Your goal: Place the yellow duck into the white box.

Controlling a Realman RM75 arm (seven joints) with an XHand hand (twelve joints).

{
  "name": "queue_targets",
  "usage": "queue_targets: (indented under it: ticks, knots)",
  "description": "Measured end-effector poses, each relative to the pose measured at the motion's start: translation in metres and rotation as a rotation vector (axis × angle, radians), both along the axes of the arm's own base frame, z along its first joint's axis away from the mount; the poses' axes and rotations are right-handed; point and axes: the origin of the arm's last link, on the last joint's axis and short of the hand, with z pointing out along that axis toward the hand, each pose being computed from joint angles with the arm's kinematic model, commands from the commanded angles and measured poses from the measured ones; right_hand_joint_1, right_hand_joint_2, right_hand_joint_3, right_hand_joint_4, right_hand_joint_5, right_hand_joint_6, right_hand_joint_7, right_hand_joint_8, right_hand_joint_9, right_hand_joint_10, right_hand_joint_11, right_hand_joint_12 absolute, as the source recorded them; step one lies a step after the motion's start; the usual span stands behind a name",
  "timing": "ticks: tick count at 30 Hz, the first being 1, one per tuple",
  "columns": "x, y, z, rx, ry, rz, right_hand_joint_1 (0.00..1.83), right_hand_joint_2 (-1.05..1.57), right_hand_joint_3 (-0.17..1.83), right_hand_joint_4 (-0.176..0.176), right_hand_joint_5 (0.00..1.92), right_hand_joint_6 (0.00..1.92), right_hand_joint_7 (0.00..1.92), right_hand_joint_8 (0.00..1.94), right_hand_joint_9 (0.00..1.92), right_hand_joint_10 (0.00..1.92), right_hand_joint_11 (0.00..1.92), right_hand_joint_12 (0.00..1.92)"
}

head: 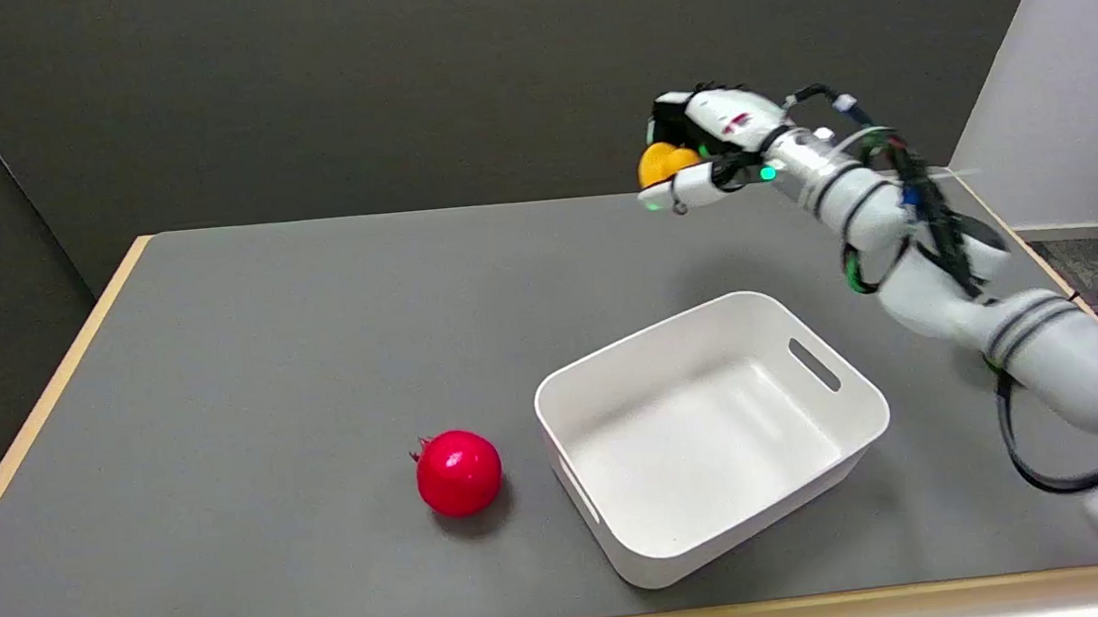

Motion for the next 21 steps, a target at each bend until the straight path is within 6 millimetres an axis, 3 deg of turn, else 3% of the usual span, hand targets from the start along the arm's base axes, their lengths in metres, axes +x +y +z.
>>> queue_targets:
  ticks: [10, 21]
  knots:
    - [0.019, 0.075, 0.008, 0.000, -0.048, 0.121, 1.20, 1.17, 0.18, -0.169, 0.57, 1.47, 0.88, 1.37, 0.82, 1.35, 0.64, 1.92]
    - [0.004, 0.144, -0.011, 0.160, -0.258, 0.183, 1.21, 1.14, 0.22, -0.176, 0.59, 1.42, 0.89, 1.37, 0.84, 1.38, 0.68, 1.92]
